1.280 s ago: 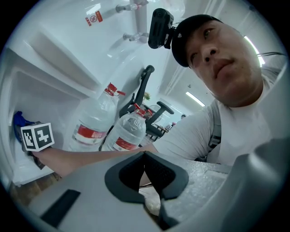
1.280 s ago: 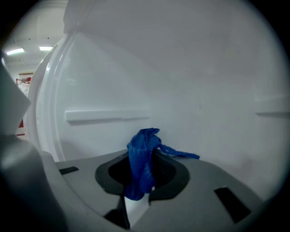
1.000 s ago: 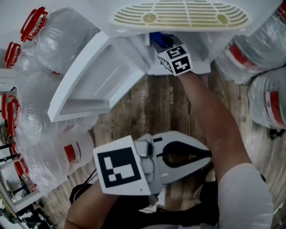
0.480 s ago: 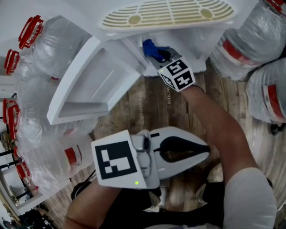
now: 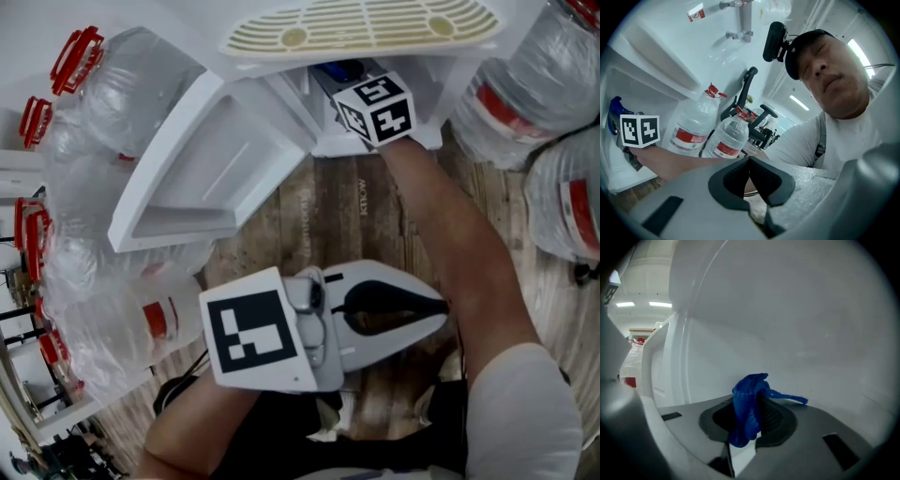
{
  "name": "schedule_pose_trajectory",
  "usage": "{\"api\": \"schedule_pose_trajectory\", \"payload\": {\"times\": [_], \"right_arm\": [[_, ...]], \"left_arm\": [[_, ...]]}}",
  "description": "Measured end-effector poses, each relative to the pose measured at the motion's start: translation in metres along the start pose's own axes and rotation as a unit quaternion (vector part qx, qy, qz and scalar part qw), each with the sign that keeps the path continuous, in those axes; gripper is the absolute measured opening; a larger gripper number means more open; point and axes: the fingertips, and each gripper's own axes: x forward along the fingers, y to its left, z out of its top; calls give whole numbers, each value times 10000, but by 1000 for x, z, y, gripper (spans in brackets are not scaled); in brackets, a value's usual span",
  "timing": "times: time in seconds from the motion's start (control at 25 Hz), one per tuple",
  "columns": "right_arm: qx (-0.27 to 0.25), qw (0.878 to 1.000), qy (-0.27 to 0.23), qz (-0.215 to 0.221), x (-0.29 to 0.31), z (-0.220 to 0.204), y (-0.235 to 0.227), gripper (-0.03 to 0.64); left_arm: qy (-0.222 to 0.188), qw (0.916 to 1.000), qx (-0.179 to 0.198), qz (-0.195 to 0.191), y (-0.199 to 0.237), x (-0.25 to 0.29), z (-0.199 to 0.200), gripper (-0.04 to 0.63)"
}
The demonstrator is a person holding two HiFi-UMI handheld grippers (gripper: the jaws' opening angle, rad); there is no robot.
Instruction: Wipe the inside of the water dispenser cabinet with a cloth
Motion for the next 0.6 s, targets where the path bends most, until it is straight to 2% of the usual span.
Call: {"api": "schedule_pose_trajectory", "payload": {"times": [0.24, 0.6], "right_arm": [[-638, 9978, 88, 159, -11, 0, 23, 74], [-997, 9936, 167, 496, -46, -4, 58, 83]], "left_arm": [[31, 10000, -6, -9, 0, -1, -2, 3], [29, 10000, -11, -85, 0, 6, -1, 3]]}}
